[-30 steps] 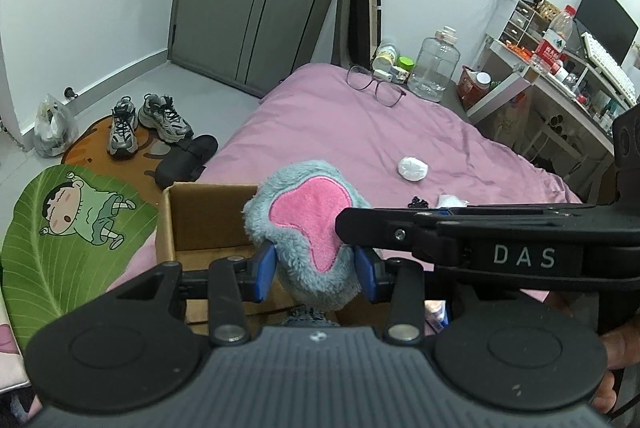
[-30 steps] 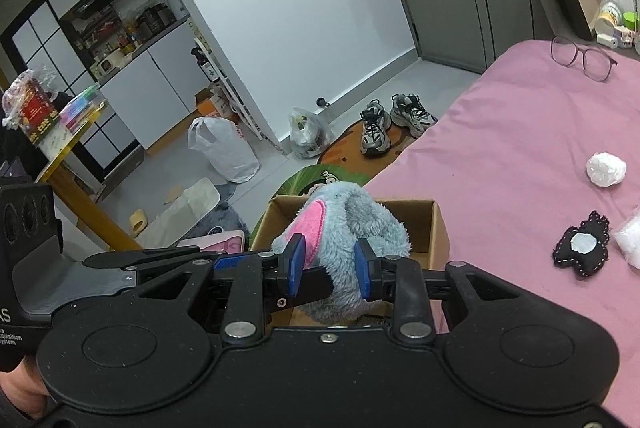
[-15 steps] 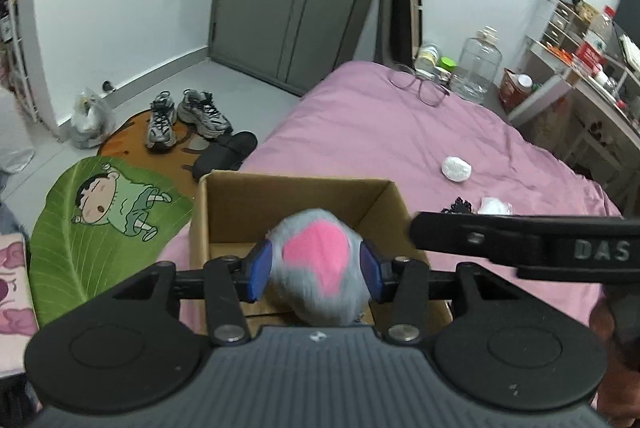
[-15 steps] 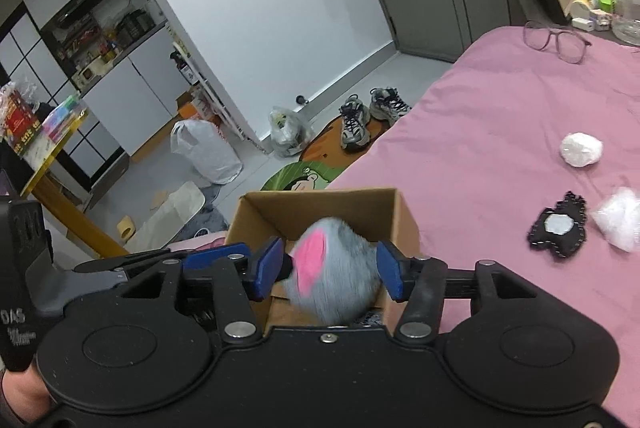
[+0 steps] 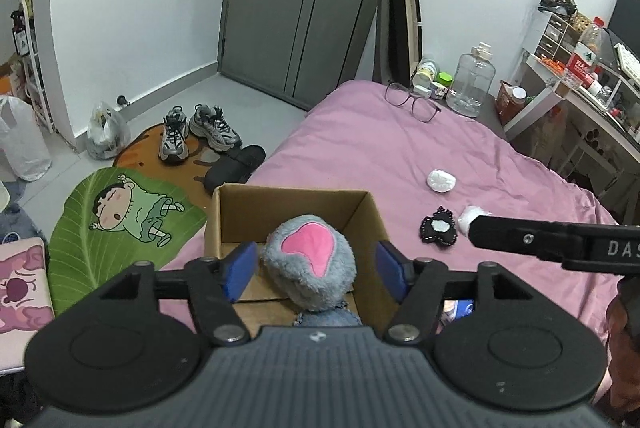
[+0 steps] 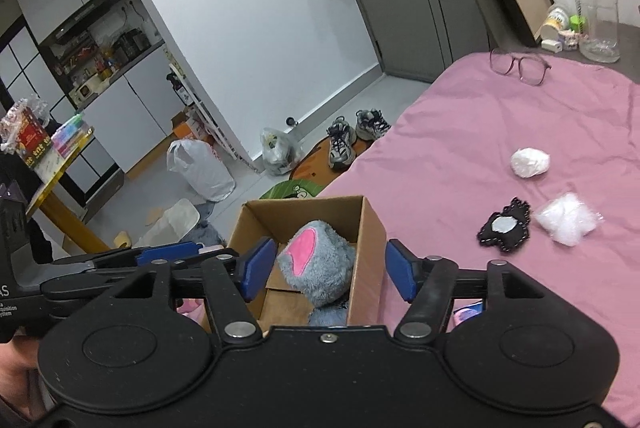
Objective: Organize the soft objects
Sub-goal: 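Lower the grey plush into the box and open the right tool, then move both tools back toward the blue tissue pack on the bed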
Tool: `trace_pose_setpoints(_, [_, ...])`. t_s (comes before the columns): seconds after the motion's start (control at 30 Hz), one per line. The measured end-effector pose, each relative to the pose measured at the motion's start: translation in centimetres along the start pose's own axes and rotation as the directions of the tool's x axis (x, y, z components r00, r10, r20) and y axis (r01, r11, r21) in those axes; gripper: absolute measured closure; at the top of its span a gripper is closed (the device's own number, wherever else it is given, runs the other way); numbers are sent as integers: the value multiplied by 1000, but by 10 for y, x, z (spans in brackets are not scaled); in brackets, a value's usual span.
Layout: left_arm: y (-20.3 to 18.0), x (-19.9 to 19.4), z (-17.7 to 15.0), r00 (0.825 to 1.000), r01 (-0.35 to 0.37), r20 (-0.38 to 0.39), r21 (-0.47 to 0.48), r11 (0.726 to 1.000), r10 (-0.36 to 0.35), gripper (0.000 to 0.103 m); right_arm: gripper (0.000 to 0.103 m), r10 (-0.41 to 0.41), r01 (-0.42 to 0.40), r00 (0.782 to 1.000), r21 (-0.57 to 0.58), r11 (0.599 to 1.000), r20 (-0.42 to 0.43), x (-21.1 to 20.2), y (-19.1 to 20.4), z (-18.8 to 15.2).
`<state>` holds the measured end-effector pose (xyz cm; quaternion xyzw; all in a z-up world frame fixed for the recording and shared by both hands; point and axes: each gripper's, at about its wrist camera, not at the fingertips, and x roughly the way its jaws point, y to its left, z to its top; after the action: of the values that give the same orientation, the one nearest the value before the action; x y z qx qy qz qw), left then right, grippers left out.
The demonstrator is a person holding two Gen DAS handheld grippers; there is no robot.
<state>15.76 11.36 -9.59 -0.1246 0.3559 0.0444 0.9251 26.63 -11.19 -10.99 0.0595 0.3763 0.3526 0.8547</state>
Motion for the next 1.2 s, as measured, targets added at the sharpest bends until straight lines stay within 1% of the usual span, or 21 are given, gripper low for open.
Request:
trace_pose_setpoints(0.1, [-3,-9,1,1000,-26,14,3,1000,26,33,31,-16,16,1000,-12,1000,2,-13,-1,0])
trace_pose_setpoints(0.13, [-4,-12,2,999,-28,14,1,1000,28,33,31,-15,15,1000,-13,1000,2,-16,-1,0])
trace_pose_setpoints(0.2, [-3,-17,2,999,-26,20,-11,1000,26,32,26,-13,13,1000,-14,1000,6,-23,-1,0])
trace_pose_setpoints(0.3, [-4,-23,3,999,-34,20,-19,999,35,26,20,-30,30,999,-21,999,16,-32,-1,-1])
trace_pose_setpoints(0.37, [-6,-27,2,999,-38,17,-17,999,38,24,17,-35,36,999,-20,999,17,-37,-2,-2])
trace_pose_setpoints(0.47, [-9,-29,1,999,-51,-5,-20,999,51,20,12,-50,51,999,-19,999,19,-44,-5,-3])
trace_pose_setpoints(0.5, [-10,-30,1,999,-51,-7,-23,998,51,16,10,-55,55,998,-19,998,20,-46,-6,-3])
trace_pose_setpoints(0.53, [-11,-32,0,999,-50,-3,-24,998,50,12,8,-60,60,998,-18,998,21,-49,-7,-4])
trace_pose_setpoints(0.6, [-15,-36,0,999,-51,3,-22,998,51,10,2,-73,74,997,-16,997,21,-52,-9,-4])
trace_pose_setpoints(0.67, [-20,-40,-2,999,-47,5,-17,999,47,7,0,-83,84,996,-14,996,17,-54,-13,-5])
trace_pose_setpoints(0.7, [-21,-41,-2,999,-49,7,-16,999,49,2,0,-88,88,996,-12,996,16,-55,-14,-6])
trace_pose_setpoints(0.73, [-24,-43,-3,999,-50,12,-14,999,51,0,0,-91,91,996,-11,996,15,-57,-15,-7])
trace_pose_setpoints(0.9, [-33,-48,-5,998,-55,13,-5,998,55,0,0,-102,102,995,-6,995,7,-63,-20,-10])
trace_pose_setpoints(1.2, [-45,-53,-3,996,-84,39,10,996,83,0,0,-109,109,994,4,994,5,-75,-33,-16])
